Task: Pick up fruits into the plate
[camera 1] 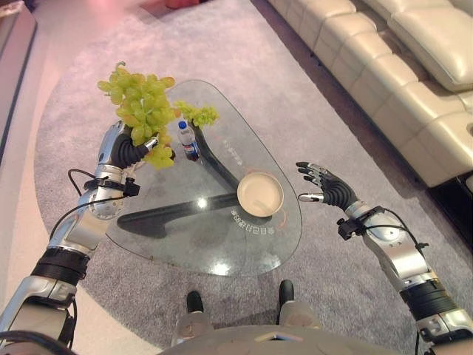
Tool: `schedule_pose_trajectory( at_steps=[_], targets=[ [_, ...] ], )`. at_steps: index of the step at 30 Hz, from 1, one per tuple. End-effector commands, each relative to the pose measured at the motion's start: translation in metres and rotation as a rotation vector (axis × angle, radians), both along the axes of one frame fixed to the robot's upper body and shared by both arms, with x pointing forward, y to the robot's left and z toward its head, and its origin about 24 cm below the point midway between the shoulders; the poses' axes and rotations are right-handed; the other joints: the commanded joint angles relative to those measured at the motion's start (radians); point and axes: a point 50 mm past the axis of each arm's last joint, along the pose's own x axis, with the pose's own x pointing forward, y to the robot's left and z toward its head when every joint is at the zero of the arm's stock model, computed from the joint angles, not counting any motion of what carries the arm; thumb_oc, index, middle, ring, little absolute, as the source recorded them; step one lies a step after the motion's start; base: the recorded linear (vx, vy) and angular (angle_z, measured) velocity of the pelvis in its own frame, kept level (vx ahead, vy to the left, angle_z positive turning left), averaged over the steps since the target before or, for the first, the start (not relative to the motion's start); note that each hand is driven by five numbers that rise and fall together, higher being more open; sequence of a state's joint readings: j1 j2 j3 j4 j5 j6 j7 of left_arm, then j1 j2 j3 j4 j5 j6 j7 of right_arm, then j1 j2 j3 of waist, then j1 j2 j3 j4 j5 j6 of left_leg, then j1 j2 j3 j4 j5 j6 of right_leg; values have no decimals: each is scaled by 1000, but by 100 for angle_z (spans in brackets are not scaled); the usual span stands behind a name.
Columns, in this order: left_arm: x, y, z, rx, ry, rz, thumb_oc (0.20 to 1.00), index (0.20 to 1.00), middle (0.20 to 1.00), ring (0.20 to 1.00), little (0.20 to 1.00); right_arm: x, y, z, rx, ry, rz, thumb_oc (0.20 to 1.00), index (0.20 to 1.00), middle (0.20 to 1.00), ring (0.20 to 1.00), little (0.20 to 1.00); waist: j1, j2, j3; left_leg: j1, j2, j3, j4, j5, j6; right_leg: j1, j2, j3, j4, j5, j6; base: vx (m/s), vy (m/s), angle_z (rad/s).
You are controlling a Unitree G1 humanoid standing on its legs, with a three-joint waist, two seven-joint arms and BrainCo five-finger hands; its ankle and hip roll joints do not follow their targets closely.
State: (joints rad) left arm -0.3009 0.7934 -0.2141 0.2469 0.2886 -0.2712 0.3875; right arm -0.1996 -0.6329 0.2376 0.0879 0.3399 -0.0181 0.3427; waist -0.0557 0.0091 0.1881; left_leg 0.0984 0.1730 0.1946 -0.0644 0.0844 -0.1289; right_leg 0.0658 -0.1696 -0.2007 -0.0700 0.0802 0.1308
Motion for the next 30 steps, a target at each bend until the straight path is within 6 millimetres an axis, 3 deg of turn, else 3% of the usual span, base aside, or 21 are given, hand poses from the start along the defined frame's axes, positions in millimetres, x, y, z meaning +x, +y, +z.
schedule_pose_trajectory(
  at_steps=[1,9,18,23,30],
  targets=[
    [3,-10,32,37,-152,-83,200,200,200,200,200,5,30,21,113,-20,139,1000,1000,1000,1000,1000,15,-30,-37,-71,-26,7,60,-44,8,-19,-27,-40,74,-50,4,0,0,0],
    [6,-43,18,-93,-127,-182,200,200,200,200,200,6,102,38,283,35,339,1000,1000,1000,1000,1000,39,-33,-76,-20,-15,9,39,-50,7,35,-32,-60,44,-50,6,-2,-8,0],
    [10,-79,12,-165,-116,-249,200,200,200,200,200,-2,149,57,401,28,415,1000,1000,1000,1000,1000,49,-33,-101,9,-5,23,20,-49,2,59,-37,-70,13,-33,16,0,0,0],
    [6,-91,0,-221,-101,-252,200,200,200,200,200,-9,159,62,414,9,424,1000,1000,1000,1000,1000,48,-35,-105,16,-3,33,10,-47,1,58,-37,-70,4,-24,21,0,0,0],
    [3,-93,-11,-201,-89,-236,200,200,200,200,200,-3,145,72,336,-113,313,1000,1000,1000,1000,1000,43,-39,-105,27,0,44,-3,-49,4,58,-38,-68,-2,-20,25,0,0,0]
  ],
)
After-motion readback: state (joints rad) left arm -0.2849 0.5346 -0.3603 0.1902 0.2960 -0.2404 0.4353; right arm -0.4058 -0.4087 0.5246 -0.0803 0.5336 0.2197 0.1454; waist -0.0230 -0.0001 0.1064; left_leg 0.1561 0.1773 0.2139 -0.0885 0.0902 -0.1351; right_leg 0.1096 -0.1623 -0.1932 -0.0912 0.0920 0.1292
